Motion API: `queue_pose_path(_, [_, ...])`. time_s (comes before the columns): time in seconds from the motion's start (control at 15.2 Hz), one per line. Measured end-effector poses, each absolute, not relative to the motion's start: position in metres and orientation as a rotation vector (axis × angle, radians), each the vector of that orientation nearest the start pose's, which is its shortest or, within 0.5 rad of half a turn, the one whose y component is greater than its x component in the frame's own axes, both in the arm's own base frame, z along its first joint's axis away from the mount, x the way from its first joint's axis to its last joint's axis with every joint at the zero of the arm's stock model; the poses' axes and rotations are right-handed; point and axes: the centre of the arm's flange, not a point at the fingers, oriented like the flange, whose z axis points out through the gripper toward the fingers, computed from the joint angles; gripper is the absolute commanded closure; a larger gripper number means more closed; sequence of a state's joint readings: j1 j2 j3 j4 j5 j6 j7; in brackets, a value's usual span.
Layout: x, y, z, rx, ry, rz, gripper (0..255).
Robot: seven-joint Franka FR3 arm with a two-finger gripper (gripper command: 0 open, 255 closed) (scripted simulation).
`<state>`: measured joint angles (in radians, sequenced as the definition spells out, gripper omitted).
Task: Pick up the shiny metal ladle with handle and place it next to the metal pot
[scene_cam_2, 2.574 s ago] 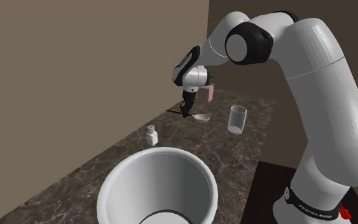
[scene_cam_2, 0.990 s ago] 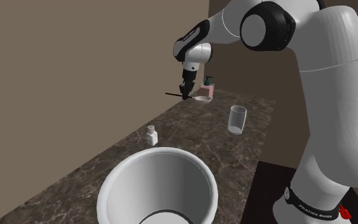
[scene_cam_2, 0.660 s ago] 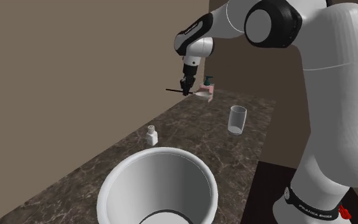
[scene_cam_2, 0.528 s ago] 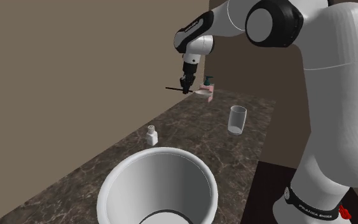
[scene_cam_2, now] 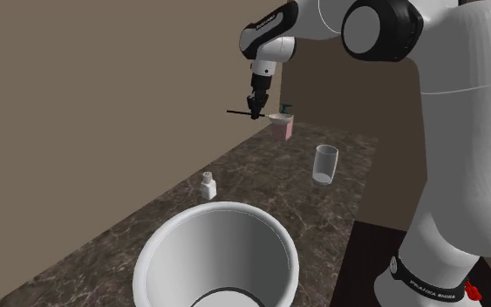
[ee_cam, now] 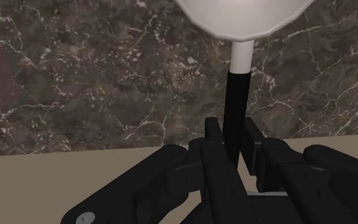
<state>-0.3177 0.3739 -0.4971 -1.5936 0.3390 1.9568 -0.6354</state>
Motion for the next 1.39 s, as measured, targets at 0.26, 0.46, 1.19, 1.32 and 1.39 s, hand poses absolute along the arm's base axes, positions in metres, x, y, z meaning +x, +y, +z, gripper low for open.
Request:
queue_pose_path(0.26, [0.498, -0.439, 0.465, -3.028, 0.411, -0.188, 255])
queue_pose_path(0.46, [0.499, -0.439, 0.481, -3.028, 0.410, -0.188, 255])
queue_pose_path(1.19, [0.498, -0.438, 0.538, -3.028, 0.411, -0.189, 255])
queue_pose_path(1.32, [0.500, -0.438, 0.548, -3.028, 0.411, -0.188, 255])
queue_pose_path(1.39, [0.500, -0.439, 0.552, -3.028, 0.410, -0.188, 255])
